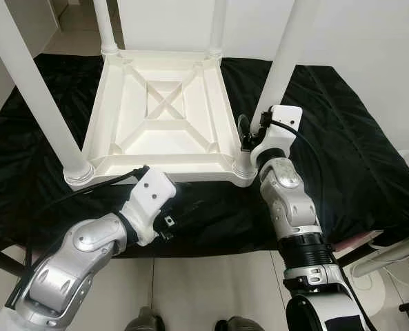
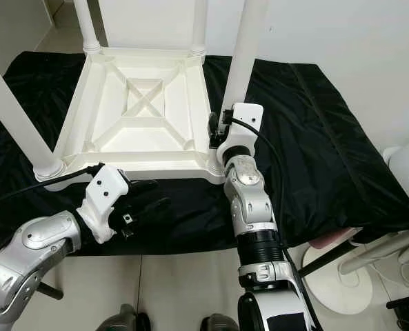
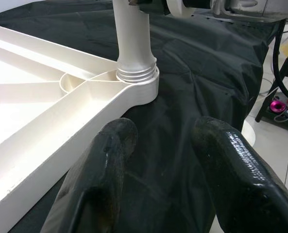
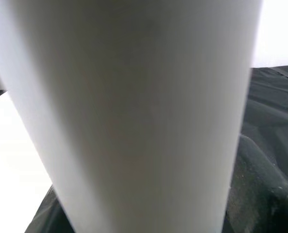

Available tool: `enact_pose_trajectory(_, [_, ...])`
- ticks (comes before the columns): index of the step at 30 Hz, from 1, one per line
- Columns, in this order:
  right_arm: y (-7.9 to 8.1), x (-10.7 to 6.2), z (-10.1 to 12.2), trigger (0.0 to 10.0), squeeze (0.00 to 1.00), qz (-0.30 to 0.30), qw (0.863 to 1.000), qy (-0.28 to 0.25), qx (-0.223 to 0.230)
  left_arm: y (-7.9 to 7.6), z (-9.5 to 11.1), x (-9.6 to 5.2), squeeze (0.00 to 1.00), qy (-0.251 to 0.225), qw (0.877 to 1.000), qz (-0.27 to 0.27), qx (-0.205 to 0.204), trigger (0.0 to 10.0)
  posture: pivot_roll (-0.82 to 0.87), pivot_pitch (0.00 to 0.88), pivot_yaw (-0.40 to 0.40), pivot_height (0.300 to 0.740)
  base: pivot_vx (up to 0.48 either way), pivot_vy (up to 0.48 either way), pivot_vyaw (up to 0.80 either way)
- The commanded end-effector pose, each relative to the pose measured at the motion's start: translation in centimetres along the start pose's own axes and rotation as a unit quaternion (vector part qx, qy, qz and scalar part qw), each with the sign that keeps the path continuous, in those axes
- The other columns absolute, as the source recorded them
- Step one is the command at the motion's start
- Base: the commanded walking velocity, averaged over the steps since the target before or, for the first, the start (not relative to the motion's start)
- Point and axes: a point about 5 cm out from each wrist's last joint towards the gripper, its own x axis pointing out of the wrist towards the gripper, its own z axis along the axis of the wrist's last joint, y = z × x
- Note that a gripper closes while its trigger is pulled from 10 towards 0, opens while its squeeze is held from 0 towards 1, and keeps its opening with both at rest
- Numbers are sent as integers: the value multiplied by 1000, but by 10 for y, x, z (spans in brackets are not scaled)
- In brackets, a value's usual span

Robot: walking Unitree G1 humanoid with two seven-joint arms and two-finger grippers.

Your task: Building children table

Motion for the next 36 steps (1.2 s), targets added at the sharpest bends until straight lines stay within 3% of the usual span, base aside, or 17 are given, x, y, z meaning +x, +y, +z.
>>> enact_pose_trajectory(1, [-2,1,-2,10000,0,-4,1000,8,4,-6,3,0,0,-3,1000,-28,2,10000,-29,73,-44,740,0,0,0])
enact_pose_trajectory(11, [-2,4,17,10000,0,1,1000,-25,6,-5,4,1,0,-6,1000,-28,1,10000,-33,72,-45,740,0,0,0])
enact_pose_trajectory(16, [-4,4,9,10000,0,-8,997,2,74,-9,5,0,0,-4,999,-40,-1,10000,-33,73,-46,740,0,0,0])
enact_pose_trajectory(17, [-6,4,6,10000,0,-11,993,13,120,-11,6,0,0,-4,999,-47,-4,10000,-31,76,-48,740,0,0,0])
enact_pose_trajectory(19, [-10,4,2,10000,0,-13,970,34,242,-15,10,-2,0,-12,998,-63,-17,10000,-30,79,-49,740,0,0,0])
enact_pose_trajectory(20, [-10,4,2,10000,0,-13,970,34,242,-15,10,-2,0,-12,998,-63,-17,10000,-30,79,-49,740,0,0,0])
enact_pose_trajectory(21, [-11,4,1,10000,0,-12,959,37,282,-17,12,-3,0,-15,997,-68,-21,10000,-30,83,-50,740,0,0,0])
enact_pose_trajectory(22, [-11,4,1,10000,0,-12,959,37,282,-17,12,-3,0,-15,997,-68,-21,10000,-30,83,-50,740,0,0,0])
enact_pose_trajectory(24, [-14,3,0,10000,0,-9,937,40,346,-18,15,-4,0,-23,997,-70,-33,10000,-30,87,-50,740,0,0,0])
enact_pose_trajectory(25, [-14,3,0,10000,0,-9,937,40,346,-18,15,-4,0,-23,997,-70,-33,10000,-30,87,-50,740,0,0,0])
enact_pose_trajectory(27, [-16,3,-1,10000,0,6,899,47,436,-19,27,-4,0,-60,992,-70,-81,10000,-30,89,-51,740,0,0,0])
enact_pose_trajectory(31, [-16,2,-3,10000,0,22,873,45,485,-28,24,-3,0,-60,988,-85,-116,10000,-29,95,-51,740,0,0,0])
enact_pose_trajectory(34, [-15,0,-3,10000,0,32,863,44,502,-35,21,-4,0,-55,986,-99,-124,10000,-29,96,-51,740,0,0,0])
enact_pose_trajectory(36, [-19,-2,-8,10000,0,35,825,42,562,-39,20,-3,0,-56,982,-104,-148,10000,-27,103,-55,740,0,0,0])
